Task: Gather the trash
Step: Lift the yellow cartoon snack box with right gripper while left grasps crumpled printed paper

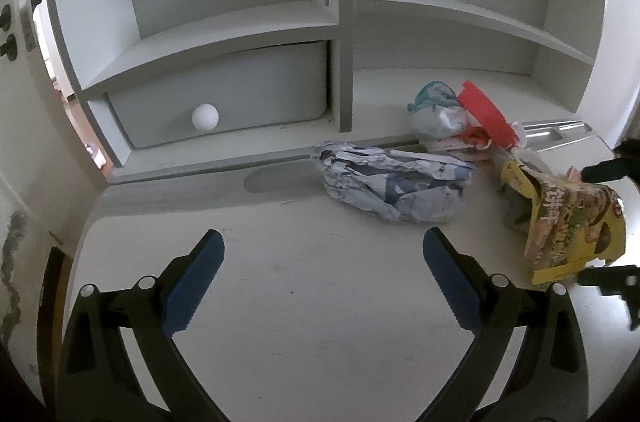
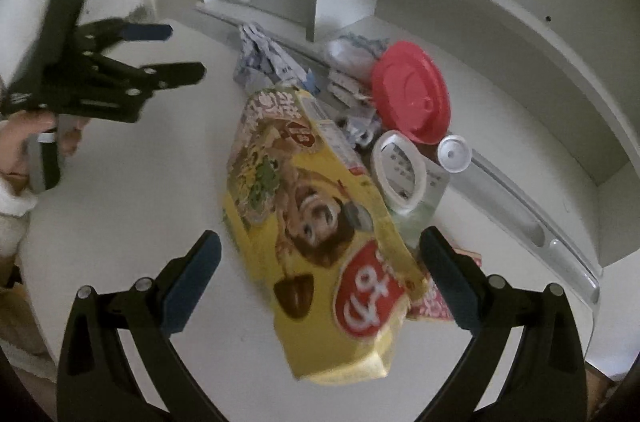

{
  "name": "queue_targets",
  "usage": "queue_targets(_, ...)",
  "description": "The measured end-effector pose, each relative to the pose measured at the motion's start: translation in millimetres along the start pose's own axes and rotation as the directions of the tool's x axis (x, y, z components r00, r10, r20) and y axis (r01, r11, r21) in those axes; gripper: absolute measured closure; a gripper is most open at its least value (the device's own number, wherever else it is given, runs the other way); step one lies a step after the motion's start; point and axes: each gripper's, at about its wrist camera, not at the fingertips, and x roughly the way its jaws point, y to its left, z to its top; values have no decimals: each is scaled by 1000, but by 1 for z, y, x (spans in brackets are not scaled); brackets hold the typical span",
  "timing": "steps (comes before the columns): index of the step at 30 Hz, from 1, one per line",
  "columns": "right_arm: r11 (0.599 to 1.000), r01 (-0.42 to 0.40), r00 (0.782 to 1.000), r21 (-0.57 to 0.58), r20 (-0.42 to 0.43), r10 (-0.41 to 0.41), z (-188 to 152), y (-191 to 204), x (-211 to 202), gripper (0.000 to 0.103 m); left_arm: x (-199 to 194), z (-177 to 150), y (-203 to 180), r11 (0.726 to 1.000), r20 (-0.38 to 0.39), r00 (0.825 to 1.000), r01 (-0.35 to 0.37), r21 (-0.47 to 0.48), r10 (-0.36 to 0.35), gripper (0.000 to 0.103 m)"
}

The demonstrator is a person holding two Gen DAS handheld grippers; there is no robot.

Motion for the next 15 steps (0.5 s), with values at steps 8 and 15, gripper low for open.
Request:
queue_targets(8,996,-22,998,91,67,16,-12,-2,-18,55,1,3,5,996,-8,997,71,-45,-71,6)
queue_targets(15,971,-29,971,236,236,-28,-35,-30,-78,58,1,26,-3,975,-1,989,144,171,-146,6)
